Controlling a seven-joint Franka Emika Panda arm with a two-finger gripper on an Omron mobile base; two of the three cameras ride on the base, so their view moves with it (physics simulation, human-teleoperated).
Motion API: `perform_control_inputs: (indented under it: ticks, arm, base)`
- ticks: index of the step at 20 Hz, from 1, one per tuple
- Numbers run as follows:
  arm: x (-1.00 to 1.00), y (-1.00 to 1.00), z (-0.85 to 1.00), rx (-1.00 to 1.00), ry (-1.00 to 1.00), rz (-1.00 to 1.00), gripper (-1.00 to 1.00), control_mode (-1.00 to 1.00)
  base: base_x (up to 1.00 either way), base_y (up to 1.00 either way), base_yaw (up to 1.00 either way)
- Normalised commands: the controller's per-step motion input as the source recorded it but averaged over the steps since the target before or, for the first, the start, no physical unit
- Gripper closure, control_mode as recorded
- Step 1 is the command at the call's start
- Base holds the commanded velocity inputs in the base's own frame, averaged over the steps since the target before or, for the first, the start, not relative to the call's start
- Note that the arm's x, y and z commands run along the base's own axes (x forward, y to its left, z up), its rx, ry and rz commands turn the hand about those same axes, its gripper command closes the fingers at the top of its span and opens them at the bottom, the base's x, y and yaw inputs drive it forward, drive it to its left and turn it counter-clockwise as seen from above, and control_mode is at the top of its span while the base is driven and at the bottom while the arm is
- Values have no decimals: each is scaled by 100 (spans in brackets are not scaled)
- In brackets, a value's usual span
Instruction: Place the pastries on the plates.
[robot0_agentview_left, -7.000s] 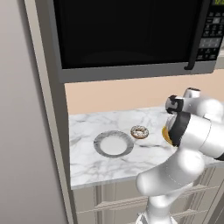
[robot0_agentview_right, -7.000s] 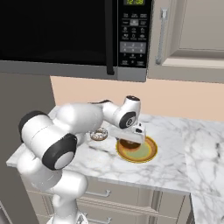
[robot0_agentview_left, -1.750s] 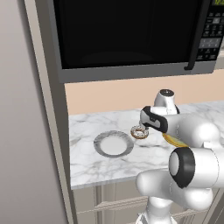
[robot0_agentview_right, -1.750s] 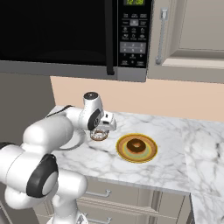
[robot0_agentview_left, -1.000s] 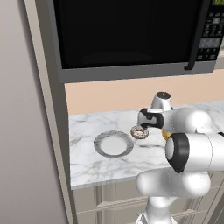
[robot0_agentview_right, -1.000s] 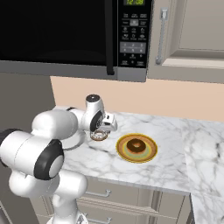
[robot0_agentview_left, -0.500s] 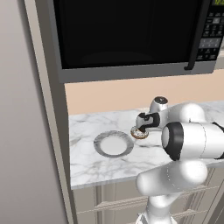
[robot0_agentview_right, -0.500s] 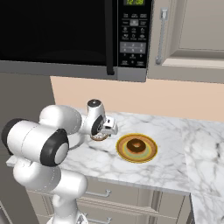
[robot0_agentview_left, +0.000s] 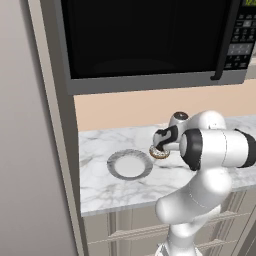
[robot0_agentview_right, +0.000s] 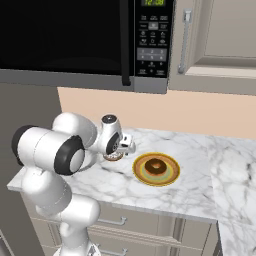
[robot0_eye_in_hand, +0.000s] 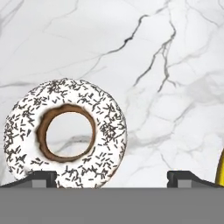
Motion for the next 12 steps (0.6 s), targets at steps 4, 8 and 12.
perform_control_inputs:
  ticks: [4, 8, 12]
  arm:
    - [18, 0, -8, 0, 0, 0, -100, -100]
    - [10, 0, -21, 0, 0, 0, -100, -100]
    - [13, 0, -27, 0, -1, 0, -100, -100]
  base:
    - [0, 0, 0]
    - [0, 0, 0]
    - [0, 0, 0]
